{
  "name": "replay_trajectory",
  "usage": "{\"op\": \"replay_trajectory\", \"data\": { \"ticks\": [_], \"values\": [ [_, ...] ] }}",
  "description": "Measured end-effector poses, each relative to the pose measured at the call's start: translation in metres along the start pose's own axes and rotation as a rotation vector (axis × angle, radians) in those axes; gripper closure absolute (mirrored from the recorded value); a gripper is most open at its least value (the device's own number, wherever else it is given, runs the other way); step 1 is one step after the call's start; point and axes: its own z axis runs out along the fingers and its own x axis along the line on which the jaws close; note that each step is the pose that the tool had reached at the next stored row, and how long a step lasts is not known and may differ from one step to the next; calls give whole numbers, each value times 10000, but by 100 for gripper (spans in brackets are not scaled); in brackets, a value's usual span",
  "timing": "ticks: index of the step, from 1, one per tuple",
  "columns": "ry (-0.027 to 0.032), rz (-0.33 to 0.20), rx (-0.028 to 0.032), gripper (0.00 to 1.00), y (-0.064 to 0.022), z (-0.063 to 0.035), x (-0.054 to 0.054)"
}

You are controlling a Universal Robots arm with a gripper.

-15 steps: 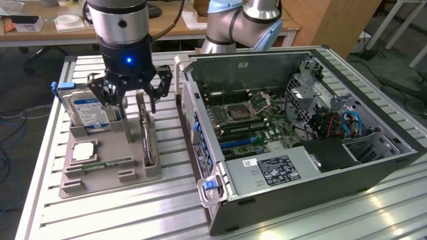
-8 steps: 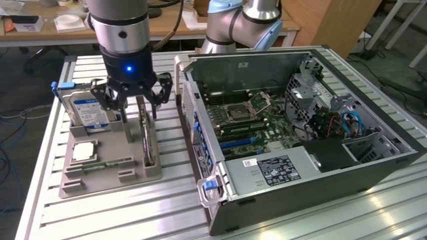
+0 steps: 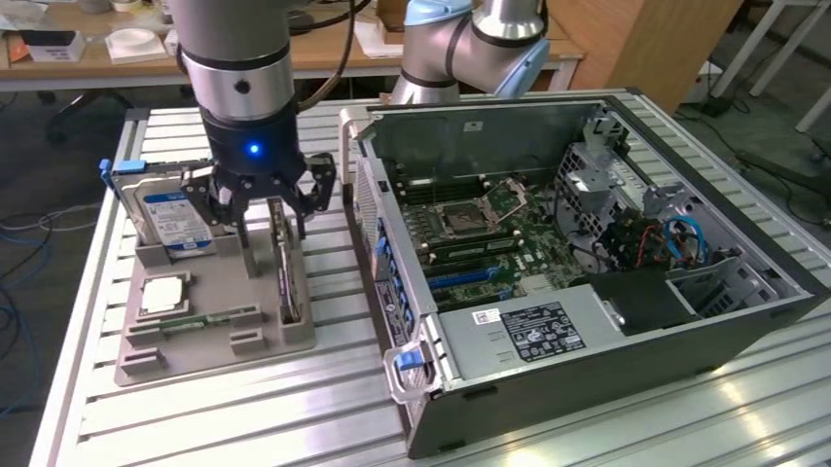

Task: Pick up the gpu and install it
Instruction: 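Pick up the gpu and move the gpu toward the slot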

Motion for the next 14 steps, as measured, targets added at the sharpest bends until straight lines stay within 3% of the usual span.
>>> {"op": "replay_trajectory", "data": {
  "ticks": [14],
  "values": [
    [0,5,0,35,-9,234,0]
  ]
}}
